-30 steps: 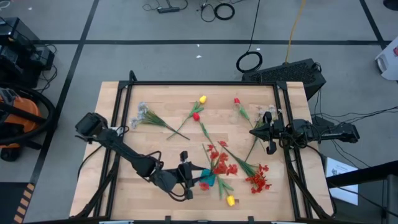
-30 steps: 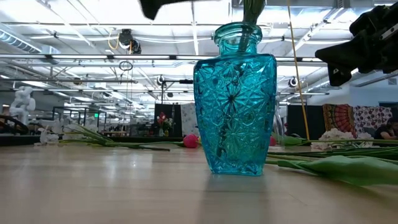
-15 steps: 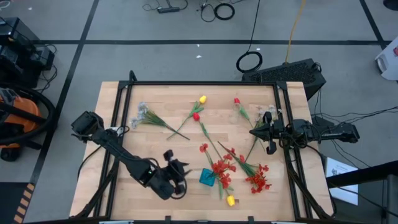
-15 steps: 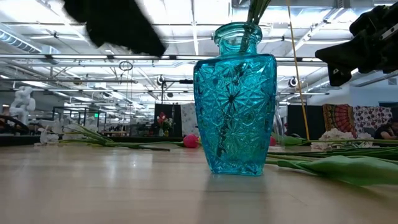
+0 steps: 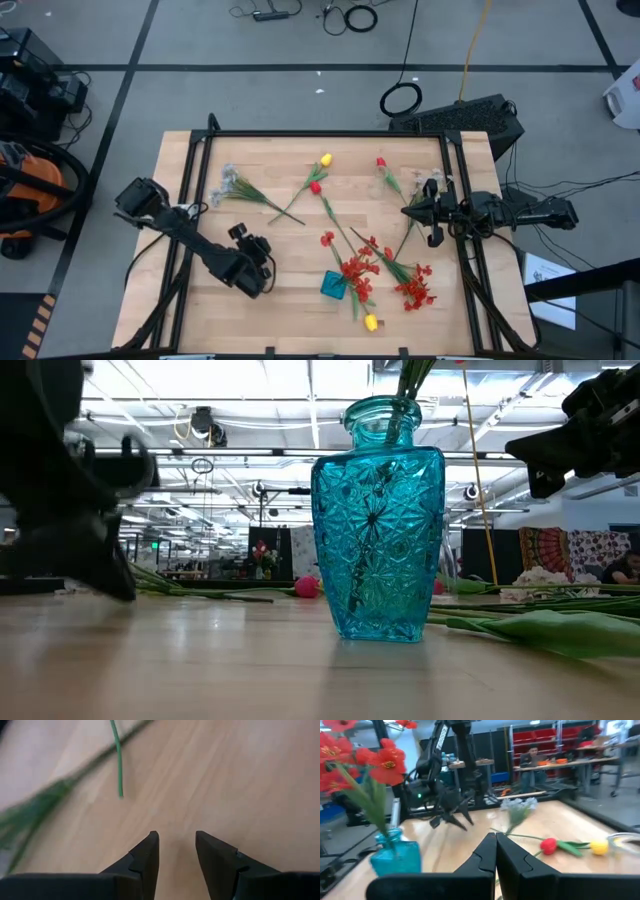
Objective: Sort flowers into vase by color
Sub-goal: Put the right white flowers into the transparent vase
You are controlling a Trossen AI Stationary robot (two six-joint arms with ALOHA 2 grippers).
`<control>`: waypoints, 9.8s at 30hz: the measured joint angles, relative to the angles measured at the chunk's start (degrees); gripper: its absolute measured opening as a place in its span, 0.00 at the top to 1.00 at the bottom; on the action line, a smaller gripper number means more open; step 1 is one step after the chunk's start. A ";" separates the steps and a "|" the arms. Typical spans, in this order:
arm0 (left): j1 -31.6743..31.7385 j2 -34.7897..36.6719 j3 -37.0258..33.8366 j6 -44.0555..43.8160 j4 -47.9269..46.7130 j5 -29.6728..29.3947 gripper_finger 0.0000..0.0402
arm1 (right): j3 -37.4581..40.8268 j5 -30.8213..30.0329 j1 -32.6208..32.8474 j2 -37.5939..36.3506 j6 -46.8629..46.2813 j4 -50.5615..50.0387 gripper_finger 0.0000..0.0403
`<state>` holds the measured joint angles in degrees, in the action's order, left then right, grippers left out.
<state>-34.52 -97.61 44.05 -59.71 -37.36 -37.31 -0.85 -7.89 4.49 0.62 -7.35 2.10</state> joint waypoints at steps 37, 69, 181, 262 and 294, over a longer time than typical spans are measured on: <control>5.02 41.34 -25.13 41.88 41.19 -0.28 0.66 | -44.52 -28.42 -5.21 53.39 -60.83 -66.64 1.00; 6.93 41.34 -25.11 46.80 39.31 7.87 0.66 | -39.91 -11.39 -13.15 71.95 -82.81 -64.99 0.59; 12.74 41.34 -26.39 60.11 51.02 21.64 0.66 | -42.24 -49.31 -7.47 48.06 -22.78 -23.40 0.99; 21.79 41.34 -40.47 51.00 77.35 26.33 0.66 | -25.86 -6.20 -27.47 49.82 2.23 35.42 0.99; 21.77 41.34 -40.47 49.52 77.17 25.07 0.66 | -8.29 -11.64 -23.71 64.62 -2.52 59.80 0.91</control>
<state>-12.75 -56.27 3.57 -10.20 39.81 -12.24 -9.14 -19.53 -19.22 65.24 -9.88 61.91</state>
